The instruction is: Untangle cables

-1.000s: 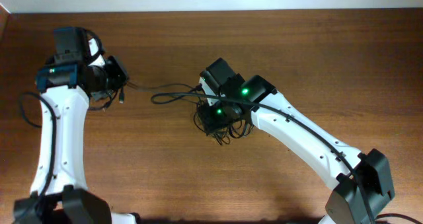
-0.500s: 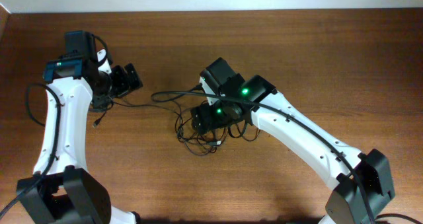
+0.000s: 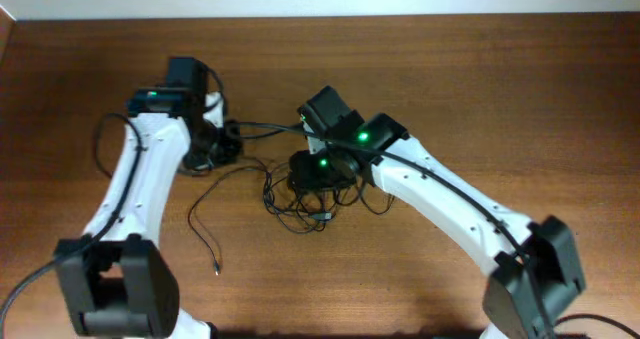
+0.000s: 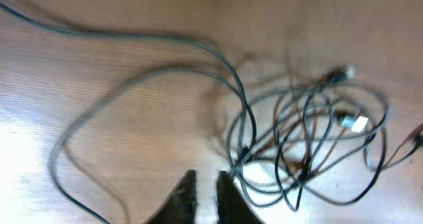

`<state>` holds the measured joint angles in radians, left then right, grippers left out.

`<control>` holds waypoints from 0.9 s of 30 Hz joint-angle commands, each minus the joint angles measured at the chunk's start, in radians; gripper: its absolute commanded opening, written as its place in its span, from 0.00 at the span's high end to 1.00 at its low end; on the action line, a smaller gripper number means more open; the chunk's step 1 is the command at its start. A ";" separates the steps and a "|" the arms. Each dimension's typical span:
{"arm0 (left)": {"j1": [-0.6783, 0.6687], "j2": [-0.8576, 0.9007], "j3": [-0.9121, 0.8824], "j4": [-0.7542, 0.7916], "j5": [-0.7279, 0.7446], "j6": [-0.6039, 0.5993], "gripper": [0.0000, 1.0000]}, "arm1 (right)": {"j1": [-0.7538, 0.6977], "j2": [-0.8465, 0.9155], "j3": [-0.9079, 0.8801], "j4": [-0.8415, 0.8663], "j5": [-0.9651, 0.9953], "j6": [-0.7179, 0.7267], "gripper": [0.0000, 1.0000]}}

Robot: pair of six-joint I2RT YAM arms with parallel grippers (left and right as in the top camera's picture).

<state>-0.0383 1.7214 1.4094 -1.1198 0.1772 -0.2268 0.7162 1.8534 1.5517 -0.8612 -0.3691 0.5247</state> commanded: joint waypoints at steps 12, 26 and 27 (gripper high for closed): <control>-0.058 0.116 -0.220 0.221 0.228 0.019 0.78 | -0.273 0.108 -0.004 -0.209 -0.389 -0.280 0.64; -0.097 0.169 -0.209 0.156 0.167 0.020 0.80 | -0.244 0.113 -0.011 -0.239 -0.352 -0.311 0.62; -0.097 0.169 -0.196 0.143 0.167 0.020 0.80 | -0.244 0.113 -0.011 -0.240 -0.340 -0.311 0.62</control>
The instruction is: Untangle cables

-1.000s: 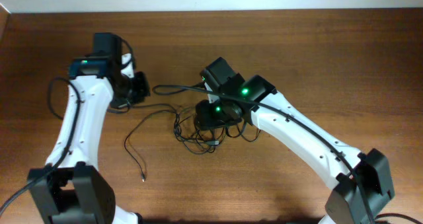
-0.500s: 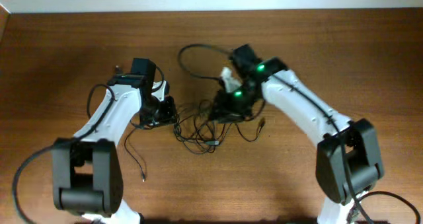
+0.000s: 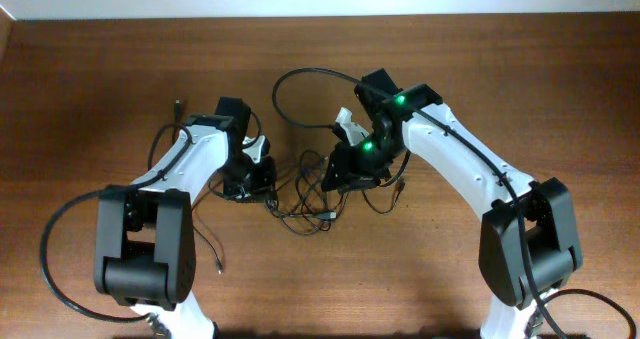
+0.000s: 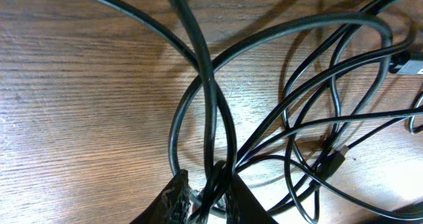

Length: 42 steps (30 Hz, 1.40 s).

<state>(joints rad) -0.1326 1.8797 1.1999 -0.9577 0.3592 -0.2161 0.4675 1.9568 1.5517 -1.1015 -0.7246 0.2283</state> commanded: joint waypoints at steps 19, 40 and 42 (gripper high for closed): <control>-0.005 0.011 0.055 -0.069 -0.079 0.009 0.97 | 0.005 0.010 -0.011 -0.002 0.034 -0.015 0.62; -0.038 0.011 0.008 -0.003 -0.158 0.009 0.86 | 0.082 0.010 -0.011 0.020 0.136 -0.015 0.50; -0.039 0.011 -0.005 0.012 -0.158 0.008 0.92 | 0.082 0.010 -0.011 0.020 0.136 -0.015 0.50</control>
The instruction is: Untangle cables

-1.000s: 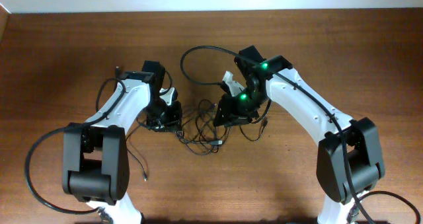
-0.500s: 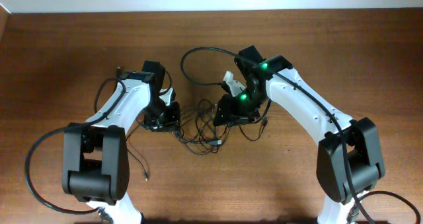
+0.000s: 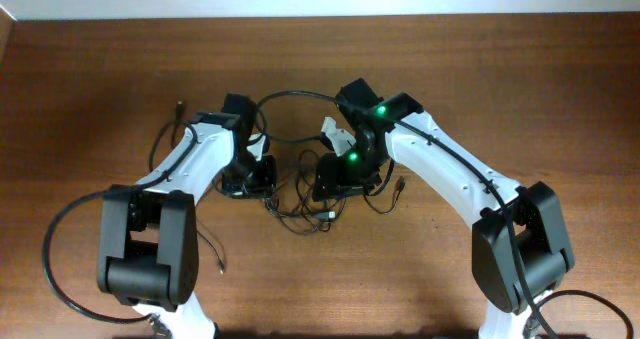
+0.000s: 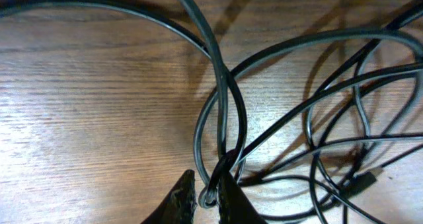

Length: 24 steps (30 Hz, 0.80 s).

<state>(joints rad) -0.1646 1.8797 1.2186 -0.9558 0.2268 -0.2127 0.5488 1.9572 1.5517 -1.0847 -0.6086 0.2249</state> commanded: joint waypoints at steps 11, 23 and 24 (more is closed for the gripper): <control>0.027 0.006 0.002 -0.053 0.109 0.005 1.00 | 0.001 0.009 -0.011 -0.001 0.013 -0.092 0.45; 0.182 0.005 0.090 -0.172 0.561 -0.143 1.00 | 0.037 0.008 -0.010 0.024 -0.116 -0.275 0.53; 0.188 0.005 0.090 -0.172 0.608 -0.143 1.00 | 0.050 0.008 -0.010 0.026 -0.108 -0.282 0.53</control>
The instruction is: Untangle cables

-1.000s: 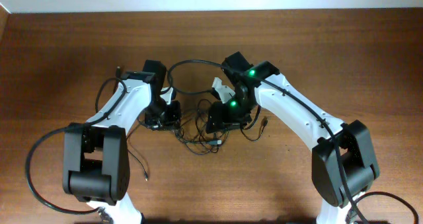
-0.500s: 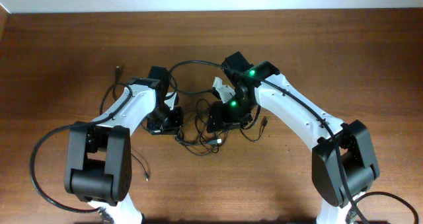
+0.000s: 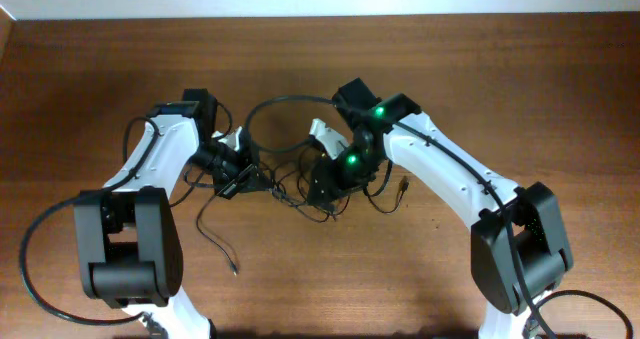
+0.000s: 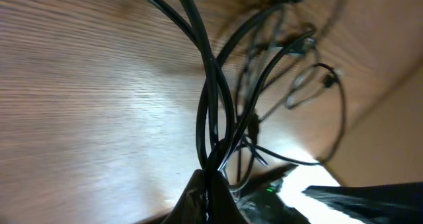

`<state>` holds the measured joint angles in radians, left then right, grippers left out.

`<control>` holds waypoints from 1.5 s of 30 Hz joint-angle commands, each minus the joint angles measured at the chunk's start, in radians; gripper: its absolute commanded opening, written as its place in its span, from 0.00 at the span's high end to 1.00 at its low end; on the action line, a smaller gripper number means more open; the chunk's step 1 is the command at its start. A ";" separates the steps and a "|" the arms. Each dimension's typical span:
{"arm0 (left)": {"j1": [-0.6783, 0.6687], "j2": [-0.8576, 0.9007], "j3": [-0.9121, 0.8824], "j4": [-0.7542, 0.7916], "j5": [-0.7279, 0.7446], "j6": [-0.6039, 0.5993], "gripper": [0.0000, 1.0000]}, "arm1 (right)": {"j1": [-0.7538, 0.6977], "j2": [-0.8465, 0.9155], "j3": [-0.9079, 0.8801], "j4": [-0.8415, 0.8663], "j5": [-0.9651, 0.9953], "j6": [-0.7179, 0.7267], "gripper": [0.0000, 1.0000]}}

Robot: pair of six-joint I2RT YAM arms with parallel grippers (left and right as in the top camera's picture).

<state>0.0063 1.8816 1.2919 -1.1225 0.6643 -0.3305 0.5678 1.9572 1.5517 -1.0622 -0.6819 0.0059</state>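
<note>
A knot of thin dark cables (image 3: 292, 191) lies mid-table between my two grippers. My left gripper (image 3: 238, 179) sits at the knot's left edge. In the left wrist view that left gripper (image 4: 209, 196) is shut on a bundle of thick dark cable strands (image 4: 213, 98), which rise taut from the fingers. My right gripper (image 3: 325, 182) is down on the knot's right side; whether it grips anything is hidden. A thick cable loop (image 3: 283, 102) arcs behind the knot between the two arms.
A thin cable tail (image 3: 215, 241) trails from the knot toward the near left and ends in a small plug (image 3: 233, 270). Another small connector (image 3: 403, 186) lies just right of the right arm. The right arm (image 4: 370, 197) shows at the left wrist view's lower right.
My left gripper has shifted slightly left and its wrist has tilted, still shut on the thick strands, which now stand taut. The thin tail's plug has slid a little right.
First my left gripper hung with nothing in it left of the knot while the right one was on the knot. Then the left sat at the knot's left edge with its fingers around thick strands. Then it was shut on them, and now holds them taut, slightly further left.
</note>
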 commanded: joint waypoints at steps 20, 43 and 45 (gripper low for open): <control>0.026 0.003 0.017 -0.046 0.329 -0.012 1.00 | 0.093 0.090 -0.011 0.179 0.183 0.006 0.81; 0.306 0.003 0.016 -0.200 0.246 0.257 1.00 | 0.019 0.190 -0.055 0.237 0.106 0.061 0.89; 0.258 0.003 0.016 -0.183 0.229 0.257 1.00 | -0.019 0.171 0.023 0.143 -0.037 0.054 0.73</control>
<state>0.3092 1.8858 1.2926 -1.3201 0.9455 -0.0963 0.5930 2.1357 1.4971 -0.8612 -0.5648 0.0719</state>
